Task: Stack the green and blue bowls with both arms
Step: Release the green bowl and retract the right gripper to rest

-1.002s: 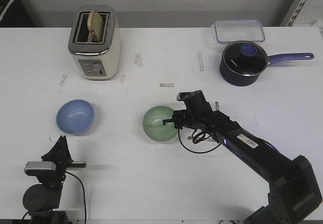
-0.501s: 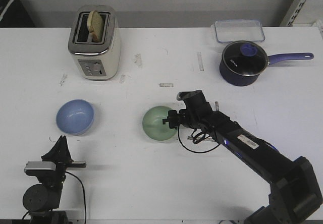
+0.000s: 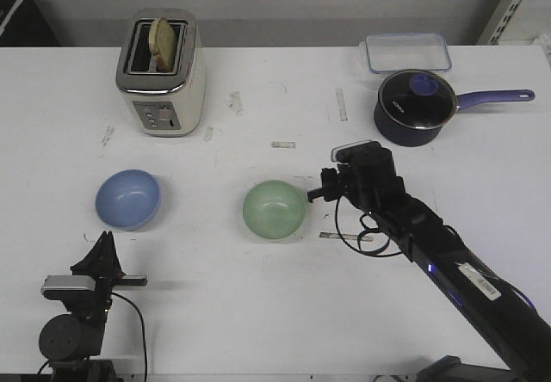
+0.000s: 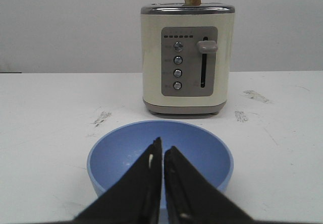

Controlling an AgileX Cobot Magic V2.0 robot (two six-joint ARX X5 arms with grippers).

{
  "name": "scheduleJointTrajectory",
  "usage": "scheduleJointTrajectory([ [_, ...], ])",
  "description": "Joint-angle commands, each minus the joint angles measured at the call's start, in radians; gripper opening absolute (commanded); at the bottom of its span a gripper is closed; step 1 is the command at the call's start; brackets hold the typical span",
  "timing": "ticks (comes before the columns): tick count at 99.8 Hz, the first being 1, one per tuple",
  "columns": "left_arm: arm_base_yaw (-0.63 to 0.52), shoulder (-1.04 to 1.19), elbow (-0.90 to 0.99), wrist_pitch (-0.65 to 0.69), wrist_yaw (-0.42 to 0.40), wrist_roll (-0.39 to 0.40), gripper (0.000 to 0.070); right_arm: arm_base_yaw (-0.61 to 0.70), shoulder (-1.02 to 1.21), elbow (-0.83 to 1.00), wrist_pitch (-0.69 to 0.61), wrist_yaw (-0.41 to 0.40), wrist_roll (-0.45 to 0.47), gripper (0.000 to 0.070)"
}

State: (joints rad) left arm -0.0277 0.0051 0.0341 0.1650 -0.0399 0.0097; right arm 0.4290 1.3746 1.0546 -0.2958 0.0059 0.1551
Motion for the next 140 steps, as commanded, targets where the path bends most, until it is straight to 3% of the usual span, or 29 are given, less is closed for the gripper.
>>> scheduleJointTrajectory([
  [1, -0.001, -0.002, -0.022, 0.014, -0.003, 0.005, 0.0001, -0.014, -0.026, -0.031, 0.037, 0.02, -0.11, 0.0071],
  [9, -0.001, -0.002, -0.022, 0.014, -0.003, 0.005, 0.0001, -0.048, -0.075, -0.095, 0.098, 0.028, -0.135, 0.0013],
  [53, -0.001, -0.002, -0.022, 0.014, -0.003, 0.005, 0.0001, -0.283, -0.383, -0.486, 0.427, 0.027, -0.129, 0.0013],
  [83, -0.001, -0.002, -0.022, 0.015, -0.003, 0.005, 0.0001, -0.404, -0.661, -0.654, 0.424, 0.021, -0.129, 0.0012],
  [105, -0.001, -0.002, -0.022, 0.014, -0.003, 0.005, 0.0001, -0.399, -0.834, -0.661, 0.319, 0.017, -0.13, 0.0012],
  [140, -0.001, -0.002, -0.022, 0.015, -0.003, 0.005, 0.0001, -0.399, -1.025, -0.661, 0.318, 0.021, -0.13, 0.0012],
])
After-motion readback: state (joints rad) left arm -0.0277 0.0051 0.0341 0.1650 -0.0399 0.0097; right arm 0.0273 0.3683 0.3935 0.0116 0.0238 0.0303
